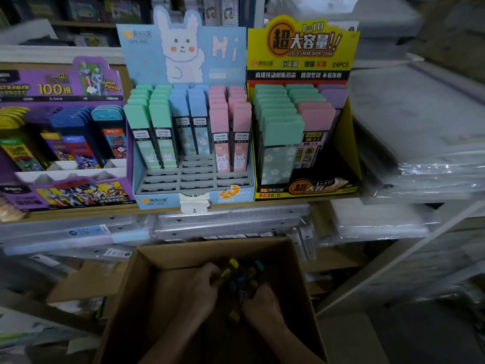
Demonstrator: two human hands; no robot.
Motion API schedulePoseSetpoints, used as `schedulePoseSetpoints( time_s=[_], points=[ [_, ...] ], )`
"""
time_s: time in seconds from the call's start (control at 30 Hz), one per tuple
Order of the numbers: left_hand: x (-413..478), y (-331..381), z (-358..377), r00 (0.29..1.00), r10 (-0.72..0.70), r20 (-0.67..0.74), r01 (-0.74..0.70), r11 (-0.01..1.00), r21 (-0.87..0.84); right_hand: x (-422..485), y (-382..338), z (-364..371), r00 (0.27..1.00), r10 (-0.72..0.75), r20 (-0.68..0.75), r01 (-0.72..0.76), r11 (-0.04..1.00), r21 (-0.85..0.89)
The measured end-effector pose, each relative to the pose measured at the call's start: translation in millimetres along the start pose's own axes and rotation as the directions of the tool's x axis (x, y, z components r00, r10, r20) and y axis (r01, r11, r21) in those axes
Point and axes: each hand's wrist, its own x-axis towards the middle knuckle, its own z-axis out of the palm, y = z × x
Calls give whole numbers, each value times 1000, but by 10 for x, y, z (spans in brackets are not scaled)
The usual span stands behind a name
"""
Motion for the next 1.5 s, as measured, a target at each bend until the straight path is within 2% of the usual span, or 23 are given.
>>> schedulePoseSetpoints(
  time_s=[0.17, 0.33, 0.43, 0.53, 0.63, 0.73, 0.9, 1.0, 1.13, 1.27, 1.37, 1.5],
  points=[
    [137, 92, 109, 993, 106, 47, -108, 993, 40, 19, 29, -5, 1000, -19, -19, 20, 999, 37],
    [79, 135, 118, 978, 143, 151, -153, 987, 54, 39, -69, 2, 997, 71, -42, -67, 994, 90],
    [14, 186, 101, 983, 93, 159, -91, 996, -18, 52, -121, 24, 992, 123, -15, -117, 971, 208],
    [-35, 208, 114, 981, 13, 193, -10, 1000, -14, 74, -151, 46, 986, 169, -9, -159, 943, 291],
    [-66, 222, 99, 966, -44, 255, 49, 999, -12, 99, -176, 72, 983, 183, 5, -175, 928, 330],
    [-105, 229, 96, 942, -116, 316, 132, 991, -28, 90, -211, 91, 987, 161, 2, -155, 942, 298],
    [-162, 227, 125, 949, -174, 263, 198, 978, -67, 48, -216, 116, 995, 99, -11, -94, 973, 209],
    [-199, 221, 136, 964, -164, 211, 182, 981, -69, 48, -199, 137, 993, 119, 14, -119, 965, 235],
    [-246, 212, 128, 964, -164, 211, 198, 968, -156, 39, -168, 151, 989, 126, 77, -144, 939, 312],
    [-291, 188, 81, 949, -222, 225, 277, 928, -251, 27, -101, 110, 983, 84, 161, -153, 863, 482],
    [-370, 234, -7, 953, -217, 210, 282, 889, -360, -22, -84, 68, 966, 32, 258, -195, 744, 639],
    [-511, 306, -119, 969, -216, 123, 248, 800, -547, -219, -139, -36, 941, -129, 314, -182, 589, 787]
  ],
)
